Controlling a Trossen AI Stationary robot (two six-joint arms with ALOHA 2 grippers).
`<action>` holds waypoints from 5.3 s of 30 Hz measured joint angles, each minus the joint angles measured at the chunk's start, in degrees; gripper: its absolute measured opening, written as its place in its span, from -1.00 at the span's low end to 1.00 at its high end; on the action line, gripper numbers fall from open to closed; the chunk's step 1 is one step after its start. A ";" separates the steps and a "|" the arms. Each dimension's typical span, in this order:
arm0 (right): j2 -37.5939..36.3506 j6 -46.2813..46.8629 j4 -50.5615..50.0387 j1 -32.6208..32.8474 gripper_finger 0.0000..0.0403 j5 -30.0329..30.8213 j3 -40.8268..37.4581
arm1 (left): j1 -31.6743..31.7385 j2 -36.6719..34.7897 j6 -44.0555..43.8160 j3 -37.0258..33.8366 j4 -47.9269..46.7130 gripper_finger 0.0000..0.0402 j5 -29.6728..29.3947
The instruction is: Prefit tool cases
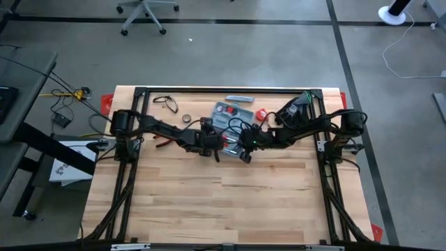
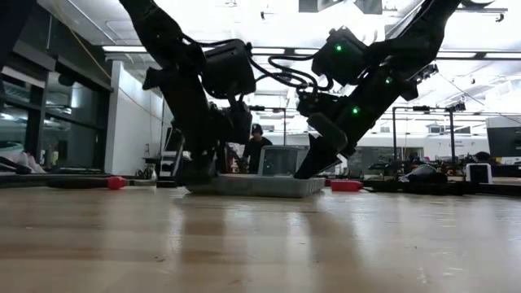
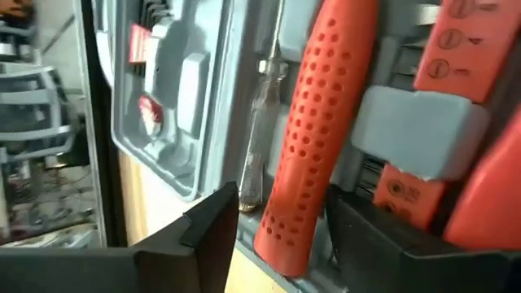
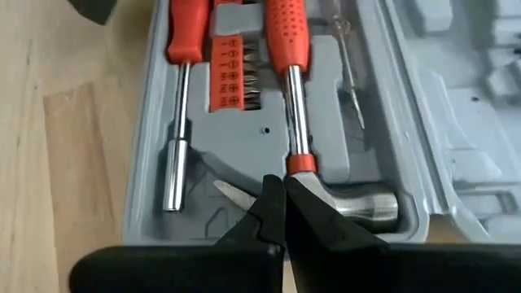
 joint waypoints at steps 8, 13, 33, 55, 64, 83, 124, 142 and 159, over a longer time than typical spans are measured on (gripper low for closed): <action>0.00 -0.24 -0.02 1.83 -1.00 -0.83 0.00 | 1.73 2.19 4.14 0.07 5.15 -0.36 0.56; 0.00 0.10 0.04 2.83 -1.00 -1.12 0.00 | 3.87 1.87 7.91 -0.13 9.20 -0.47 6.29; 0.17 0.68 0.18 5.15 -1.00 2.44 -0.06 | 5.70 0.99 4.55 -0.35 17.13 -0.98 8.26; -0.26 8.22 13.52 6.73 -1.00 3.32 -8.65 | 11.70 -3.78 2.96 -0.25 9.09 -1.00 19.65; -0.26 7.20 13.66 5.31 -1.00 0.99 -8.72 | 9.46 -4.17 -6.77 -0.03 -1.53 -1.00 27.76; -4.58 3.58 9.99 4.24 -1.00 7.80 -9.21 | -0.16 -7.31 -13.99 -0.28 -8.88 -1.00 37.15; -9.66 5.54 -5.64 1.73 -1.00 8.58 -8.76 | 0.09 -10.68 -0.81 -0.24 10.02 -0.69 26.55; -9.53 5.20 -4.85 1.75 -1.00 7.69 -8.92 | -2.19 -2.94 3.32 -0.15 11.17 0.12 5.13; -9.60 5.11 -5.44 1.77 -1.00 8.38 -9.01 | 1.96 2.65 11.04 0.13 17.34 0.12 7.78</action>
